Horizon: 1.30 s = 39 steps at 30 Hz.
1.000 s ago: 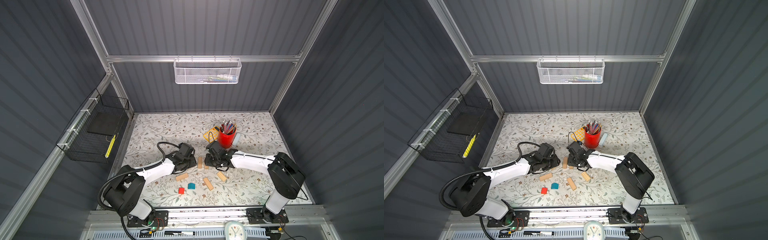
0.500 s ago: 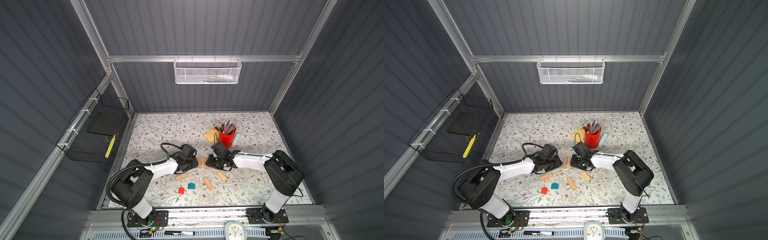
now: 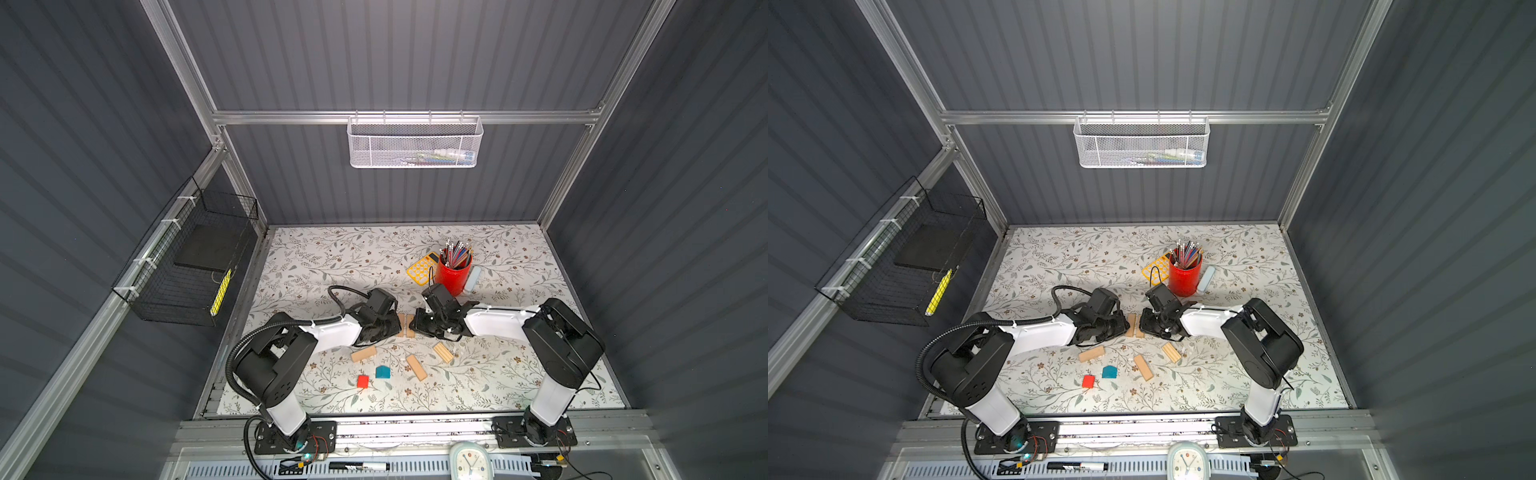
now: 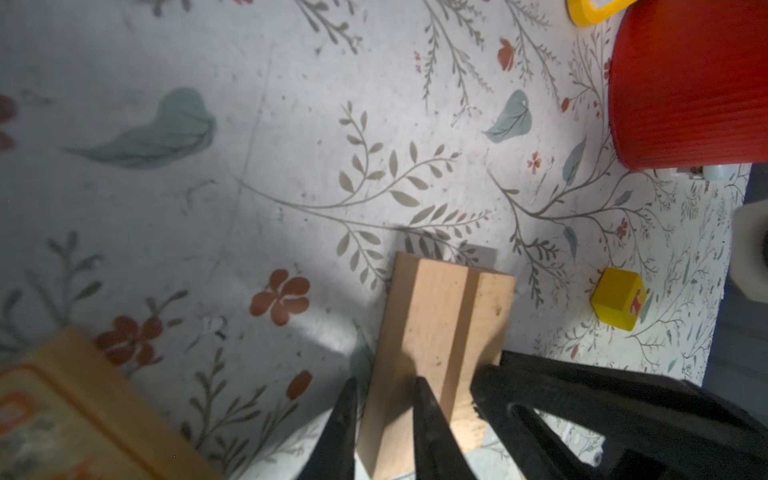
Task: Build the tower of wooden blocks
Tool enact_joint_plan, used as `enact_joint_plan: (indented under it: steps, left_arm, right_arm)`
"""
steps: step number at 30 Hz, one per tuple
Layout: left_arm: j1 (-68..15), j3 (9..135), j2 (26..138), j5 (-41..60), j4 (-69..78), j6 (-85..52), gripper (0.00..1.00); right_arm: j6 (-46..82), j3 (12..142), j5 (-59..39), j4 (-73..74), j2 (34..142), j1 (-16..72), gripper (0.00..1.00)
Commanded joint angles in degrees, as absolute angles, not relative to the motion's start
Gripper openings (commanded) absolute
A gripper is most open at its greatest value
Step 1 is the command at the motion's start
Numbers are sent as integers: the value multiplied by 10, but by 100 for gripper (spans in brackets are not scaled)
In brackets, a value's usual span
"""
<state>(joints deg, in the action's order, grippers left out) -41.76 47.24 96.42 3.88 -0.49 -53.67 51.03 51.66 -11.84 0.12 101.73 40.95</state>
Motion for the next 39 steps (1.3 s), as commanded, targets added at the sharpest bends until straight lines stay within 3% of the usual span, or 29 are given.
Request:
enact_joint_plan:
  steps: [1, 17, 39]
  left_arm:
    - [-423, 483, 982, 50, -18, -536, 23]
    - [-431, 480, 983, 50, -17, -539, 19]
    - [-431, 485, 982, 42, -19, -525, 18]
  right_arm:
    - [512, 517, -111, -15, 1036, 408, 19]
    - [496, 519, -109, -17, 1033, 409, 16]
    - [452, 534, -109, -16, 1031, 409, 20]
